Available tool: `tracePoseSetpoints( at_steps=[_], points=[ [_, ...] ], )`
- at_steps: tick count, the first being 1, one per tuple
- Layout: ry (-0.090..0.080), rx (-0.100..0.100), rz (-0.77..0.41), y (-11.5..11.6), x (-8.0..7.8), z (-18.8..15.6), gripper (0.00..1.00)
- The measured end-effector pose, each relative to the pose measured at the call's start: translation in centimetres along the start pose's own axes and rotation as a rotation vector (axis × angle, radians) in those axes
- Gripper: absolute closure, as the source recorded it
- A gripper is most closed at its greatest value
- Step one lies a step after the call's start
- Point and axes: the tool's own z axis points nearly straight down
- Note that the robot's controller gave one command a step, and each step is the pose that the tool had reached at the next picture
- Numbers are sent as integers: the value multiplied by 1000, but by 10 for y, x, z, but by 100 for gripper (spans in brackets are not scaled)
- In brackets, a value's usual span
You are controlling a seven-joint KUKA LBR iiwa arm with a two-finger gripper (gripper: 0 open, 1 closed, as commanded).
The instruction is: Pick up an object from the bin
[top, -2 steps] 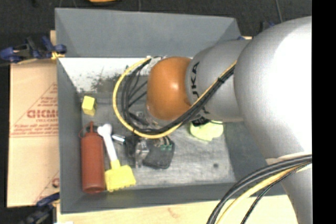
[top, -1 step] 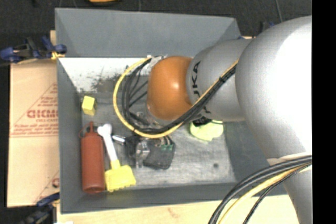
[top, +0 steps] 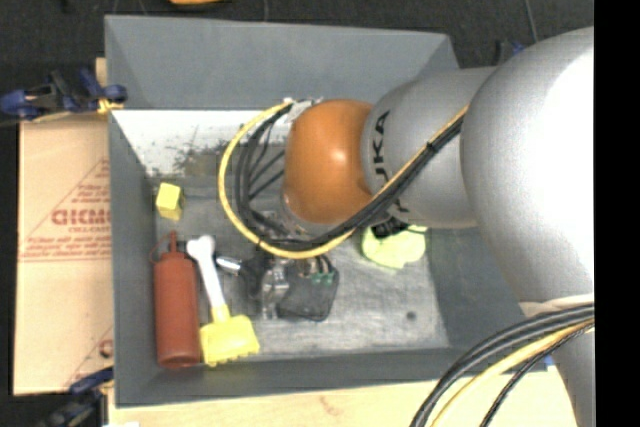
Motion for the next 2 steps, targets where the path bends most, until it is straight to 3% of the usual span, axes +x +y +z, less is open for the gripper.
tracePoseSetpoints(
  at_steps=[2],
  points=[
    [-2,-1,1,0,-1,-29,100]
  ],
)
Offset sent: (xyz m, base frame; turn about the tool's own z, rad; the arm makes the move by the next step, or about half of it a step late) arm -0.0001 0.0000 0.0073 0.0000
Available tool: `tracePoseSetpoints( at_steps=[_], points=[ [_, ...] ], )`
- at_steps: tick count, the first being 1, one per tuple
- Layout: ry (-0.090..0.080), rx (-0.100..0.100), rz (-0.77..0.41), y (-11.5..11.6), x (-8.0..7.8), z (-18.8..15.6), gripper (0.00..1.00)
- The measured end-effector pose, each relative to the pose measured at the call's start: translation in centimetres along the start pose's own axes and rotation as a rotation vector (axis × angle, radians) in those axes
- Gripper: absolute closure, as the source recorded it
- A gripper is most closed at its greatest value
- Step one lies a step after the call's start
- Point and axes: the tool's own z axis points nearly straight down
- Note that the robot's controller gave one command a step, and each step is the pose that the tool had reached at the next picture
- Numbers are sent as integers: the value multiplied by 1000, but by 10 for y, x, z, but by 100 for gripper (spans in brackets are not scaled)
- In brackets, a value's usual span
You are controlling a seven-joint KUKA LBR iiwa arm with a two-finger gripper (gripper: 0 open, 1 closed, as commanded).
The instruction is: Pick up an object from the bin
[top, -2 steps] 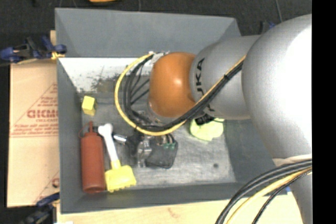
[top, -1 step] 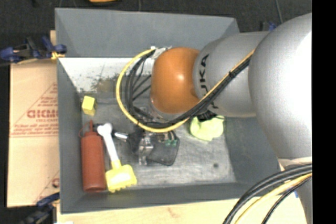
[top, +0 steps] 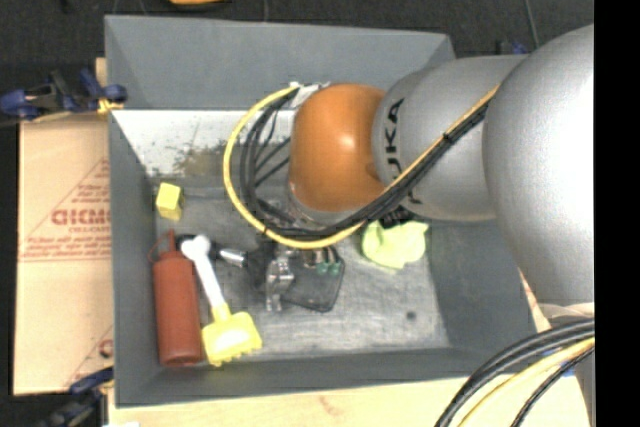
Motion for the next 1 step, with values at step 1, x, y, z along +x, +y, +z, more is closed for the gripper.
tracePoseSetpoints(
  at_steps=[1],
  points=[
    [0,0,1,0,0,-8,100]
  ],
)
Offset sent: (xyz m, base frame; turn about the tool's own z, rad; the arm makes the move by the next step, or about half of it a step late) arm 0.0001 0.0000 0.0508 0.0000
